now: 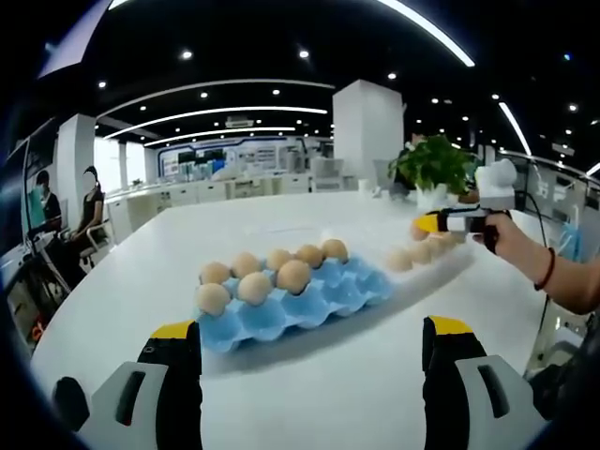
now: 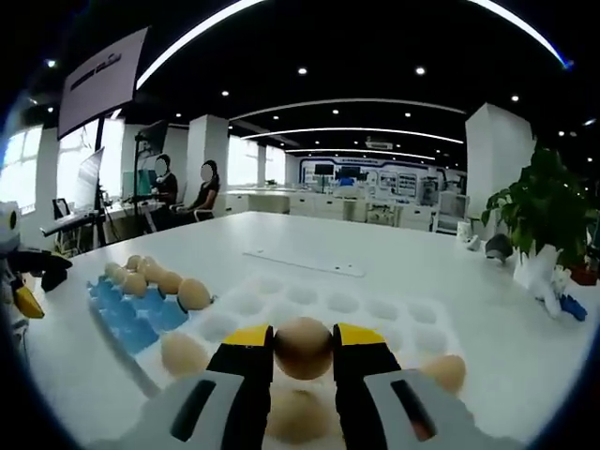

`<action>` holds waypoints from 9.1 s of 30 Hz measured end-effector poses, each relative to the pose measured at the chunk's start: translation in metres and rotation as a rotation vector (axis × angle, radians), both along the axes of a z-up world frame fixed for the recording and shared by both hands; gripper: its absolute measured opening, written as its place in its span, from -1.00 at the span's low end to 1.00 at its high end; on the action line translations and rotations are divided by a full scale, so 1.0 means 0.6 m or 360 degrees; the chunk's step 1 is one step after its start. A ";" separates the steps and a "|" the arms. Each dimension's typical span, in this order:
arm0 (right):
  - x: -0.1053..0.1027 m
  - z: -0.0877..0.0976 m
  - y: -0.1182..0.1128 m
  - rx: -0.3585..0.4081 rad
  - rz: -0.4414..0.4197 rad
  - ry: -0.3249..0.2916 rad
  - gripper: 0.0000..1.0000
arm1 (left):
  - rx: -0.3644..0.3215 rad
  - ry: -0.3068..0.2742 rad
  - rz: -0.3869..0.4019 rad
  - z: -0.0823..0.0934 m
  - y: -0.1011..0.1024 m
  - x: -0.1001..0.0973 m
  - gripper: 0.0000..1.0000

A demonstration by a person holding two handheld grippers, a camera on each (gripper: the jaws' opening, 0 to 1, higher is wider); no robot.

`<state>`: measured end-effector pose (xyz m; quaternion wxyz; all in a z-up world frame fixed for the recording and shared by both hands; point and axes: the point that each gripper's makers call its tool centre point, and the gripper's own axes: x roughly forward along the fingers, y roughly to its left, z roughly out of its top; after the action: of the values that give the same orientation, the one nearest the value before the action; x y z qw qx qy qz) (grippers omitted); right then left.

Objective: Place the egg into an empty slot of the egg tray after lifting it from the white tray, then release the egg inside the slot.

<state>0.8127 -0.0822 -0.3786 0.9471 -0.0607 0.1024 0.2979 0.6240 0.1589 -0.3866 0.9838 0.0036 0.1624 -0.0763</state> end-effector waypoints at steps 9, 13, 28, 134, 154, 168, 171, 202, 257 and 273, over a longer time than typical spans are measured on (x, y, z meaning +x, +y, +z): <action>0.016 -0.015 0.002 0.0041 0.0021 0.0079 -0.48 | 0.0005 0.0010 -0.0001 -0.004 -0.001 0.002 1.00; 0.023 -0.033 -0.011 -0.0054 -0.0017 0.0145 -0.48 | 0.0004 0.0011 -0.0009 -0.003 -0.005 0.004 1.00; 0.028 -0.053 -0.013 -0.0096 -0.0012 0.0200 -0.46 | 0.0015 0.0025 -0.0008 -0.006 -0.002 0.006 1.00; -0.093 0.011 0.290 0.0032 0.0652 0.0152 -0.45 | 0.0046 -0.0063 0.0052 0.008 0.035 -0.022 1.00; -0.095 -0.036 0.342 -0.0026 0.0740 0.0254 -0.45 | 0.0054 -0.0083 0.0058 0.019 0.047 -0.021 1.00; -0.093 -0.060 0.343 -0.0069 0.0733 0.0279 -0.41 | 0.0032 -0.0061 0.0060 0.015 0.048 -0.019 1.00; -0.101 -0.058 0.340 -0.0098 0.0764 0.0261 -0.35 | 0.0040 -0.0047 0.0060 0.014 0.048 -0.020 1.00; -0.069 -0.025 0.238 -0.0120 0.0633 0.0176 -0.09 | 0.0051 -0.0002 0.0065 0.012 0.044 -0.006 1.00; -0.012 -0.009 -0.018 -0.0051 0.0166 0.0201 0.10 | 0.0041 -0.0019 -0.0014 0.012 0.003 0.012 1.00; -0.007 -0.023 -0.095 -0.0132 0.0065 0.0199 0.10 | 0.0048 -0.0013 -0.0019 0.011 -0.005 0.015 1.00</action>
<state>0.8086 -0.1392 -0.3924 0.9293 -0.0833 0.1723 0.3157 0.6327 0.1559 -0.3798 0.9838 0.0197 0.1594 -0.0796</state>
